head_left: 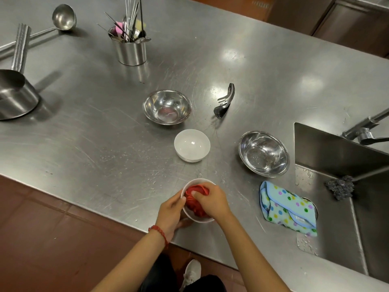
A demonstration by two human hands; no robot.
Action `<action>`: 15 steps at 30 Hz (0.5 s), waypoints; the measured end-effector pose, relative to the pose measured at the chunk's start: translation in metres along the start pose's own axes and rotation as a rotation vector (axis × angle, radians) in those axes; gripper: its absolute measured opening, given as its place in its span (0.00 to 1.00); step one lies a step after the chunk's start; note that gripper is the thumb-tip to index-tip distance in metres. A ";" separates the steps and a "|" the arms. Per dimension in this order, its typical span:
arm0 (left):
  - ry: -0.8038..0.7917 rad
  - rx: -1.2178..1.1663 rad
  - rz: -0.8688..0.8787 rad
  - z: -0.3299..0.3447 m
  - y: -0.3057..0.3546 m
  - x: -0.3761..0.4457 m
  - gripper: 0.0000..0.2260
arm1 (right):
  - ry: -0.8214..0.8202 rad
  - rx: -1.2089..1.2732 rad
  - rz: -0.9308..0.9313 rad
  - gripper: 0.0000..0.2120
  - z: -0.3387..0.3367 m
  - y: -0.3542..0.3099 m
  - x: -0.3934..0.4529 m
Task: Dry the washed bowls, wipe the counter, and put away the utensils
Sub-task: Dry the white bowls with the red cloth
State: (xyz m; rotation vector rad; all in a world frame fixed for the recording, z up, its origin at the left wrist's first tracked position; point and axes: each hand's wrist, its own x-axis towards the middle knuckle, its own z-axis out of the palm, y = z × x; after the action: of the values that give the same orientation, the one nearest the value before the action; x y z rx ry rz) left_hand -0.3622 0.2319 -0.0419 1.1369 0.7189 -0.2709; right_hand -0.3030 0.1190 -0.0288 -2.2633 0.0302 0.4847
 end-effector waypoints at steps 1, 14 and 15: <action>-0.001 -0.007 0.019 0.001 0.000 -0.001 0.12 | -0.002 -0.002 -0.006 0.11 0.003 -0.001 -0.002; -0.072 0.085 -0.050 -0.003 0.021 0.013 0.10 | -0.378 -0.204 -0.049 0.06 -0.022 -0.001 0.006; -0.073 0.095 -0.060 -0.003 0.021 0.014 0.09 | -0.348 -0.153 -0.045 0.05 -0.023 0.001 0.005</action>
State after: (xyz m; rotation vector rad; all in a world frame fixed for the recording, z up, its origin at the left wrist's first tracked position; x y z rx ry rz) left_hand -0.3417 0.2458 -0.0360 1.1909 0.6821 -0.3988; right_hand -0.2904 0.1019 -0.0177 -2.2897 -0.2409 0.8758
